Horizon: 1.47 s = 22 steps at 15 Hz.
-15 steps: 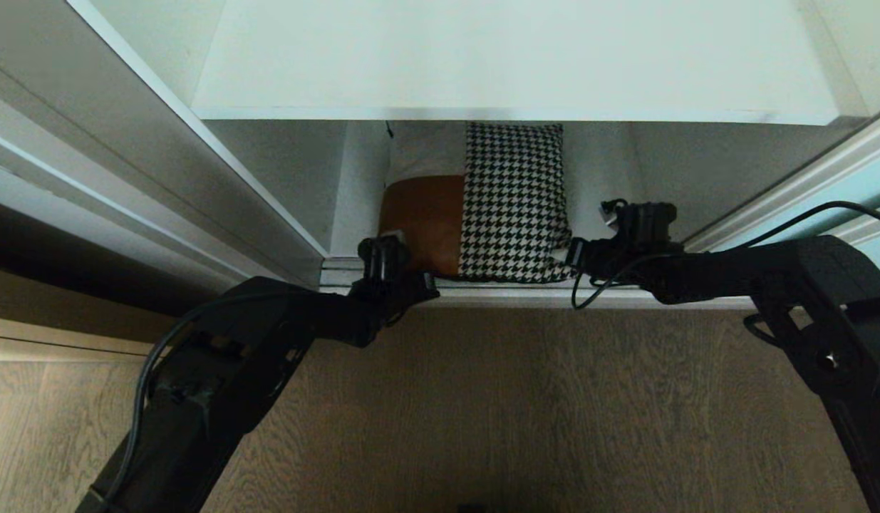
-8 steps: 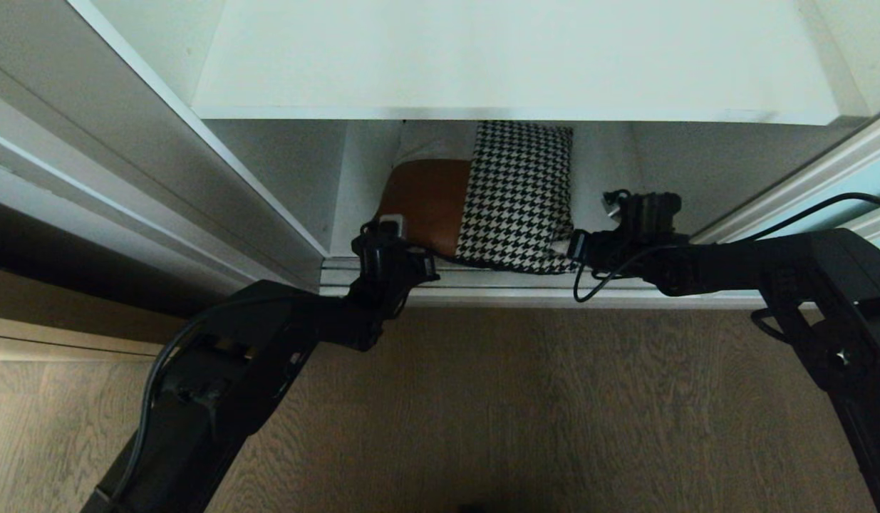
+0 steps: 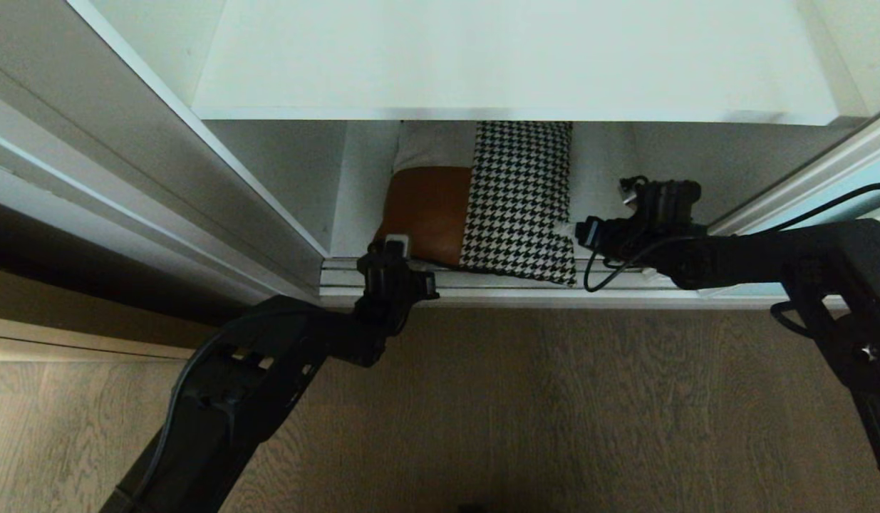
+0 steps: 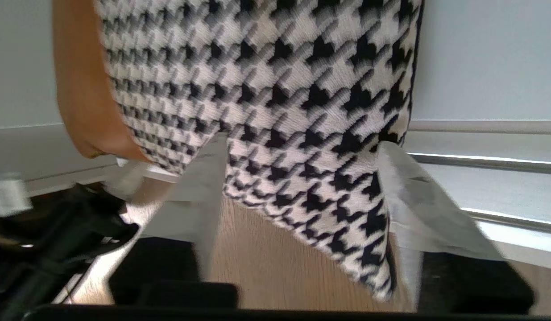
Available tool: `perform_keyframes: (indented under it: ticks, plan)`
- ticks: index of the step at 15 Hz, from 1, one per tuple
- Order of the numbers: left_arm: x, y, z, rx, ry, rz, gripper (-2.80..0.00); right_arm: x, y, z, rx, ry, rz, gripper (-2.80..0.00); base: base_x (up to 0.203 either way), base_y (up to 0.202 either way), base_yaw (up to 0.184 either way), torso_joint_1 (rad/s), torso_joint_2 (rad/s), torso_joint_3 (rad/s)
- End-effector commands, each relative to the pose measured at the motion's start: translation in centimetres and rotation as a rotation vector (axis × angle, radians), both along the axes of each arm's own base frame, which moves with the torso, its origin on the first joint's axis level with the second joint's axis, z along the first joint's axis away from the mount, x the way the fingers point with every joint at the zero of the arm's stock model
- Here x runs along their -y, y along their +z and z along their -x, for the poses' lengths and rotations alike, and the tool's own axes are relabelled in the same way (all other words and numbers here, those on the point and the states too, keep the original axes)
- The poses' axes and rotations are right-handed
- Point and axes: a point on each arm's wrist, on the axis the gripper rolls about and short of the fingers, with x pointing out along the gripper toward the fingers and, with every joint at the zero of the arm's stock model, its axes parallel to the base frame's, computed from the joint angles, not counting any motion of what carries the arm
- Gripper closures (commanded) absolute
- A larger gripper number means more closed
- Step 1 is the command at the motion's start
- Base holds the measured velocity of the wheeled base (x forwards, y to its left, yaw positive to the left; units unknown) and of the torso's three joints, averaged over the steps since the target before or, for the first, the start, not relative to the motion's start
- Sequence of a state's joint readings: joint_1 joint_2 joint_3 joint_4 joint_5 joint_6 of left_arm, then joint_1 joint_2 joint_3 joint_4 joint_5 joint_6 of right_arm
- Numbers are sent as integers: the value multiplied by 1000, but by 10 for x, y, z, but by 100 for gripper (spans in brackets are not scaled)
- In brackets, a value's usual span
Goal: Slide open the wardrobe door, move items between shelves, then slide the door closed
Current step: Place the pillow on the lower shelf
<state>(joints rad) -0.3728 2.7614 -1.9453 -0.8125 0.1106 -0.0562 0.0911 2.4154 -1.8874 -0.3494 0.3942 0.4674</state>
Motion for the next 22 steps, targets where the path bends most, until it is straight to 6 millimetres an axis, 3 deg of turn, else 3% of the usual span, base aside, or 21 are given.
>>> perform_keyframes:
  ticks: [1, 4, 5, 7, 11, 13, 14, 18, 22]
  plan:
    - [0, -4, 0, -13, -4, 2, 0, 3, 21, 15, 23, 0, -1, -280, 0, 0, 0, 0, 0, 0]
    - [1, -7, 0, -18, -24, 1, 0, 5, 28, 22, 38, -6, -3, -280, 0, 0, 0, 0, 0, 0]
    - [2, -7, 0, -18, -29, 1, 0, 5, 28, 30, 18, -4, 0, 0, 0, 0, 0, 0, 0, 0]
    - [1, 0, 0, -9, -32, 4, 0, -4, 20, 50, -45, 33, 9, 0, 0, 0, 0, 0, 0, 0]
    - [1, 23, 2, 40, -22, 42, 0, -69, -11, 87, -167, 231, 51, 0, 0, 0, 0, 0, 0, 0]
    - [-1, 47, 5, 72, 13, 109, 0, -91, -39, 87, -225, 282, 80, 0, 0, 0, 0, 0, 0, 0]
    - [-2, 49, 5, 78, 22, 118, 0, -98, -48, 87, -245, 299, 88, 0, 0, 0, 0, 0, 0, 0]
    - [-2, 35, 3, 54, 17, 106, 0, -107, -99, 75, -342, 310, 115, 0, 0, 0, 0, 0, 0, 0]
    - [0, 27, 2, 46, 12, 102, 0, -116, -135, 54, -364, 283, 138, 0, 0, 0, 0, 0, 0, 0]
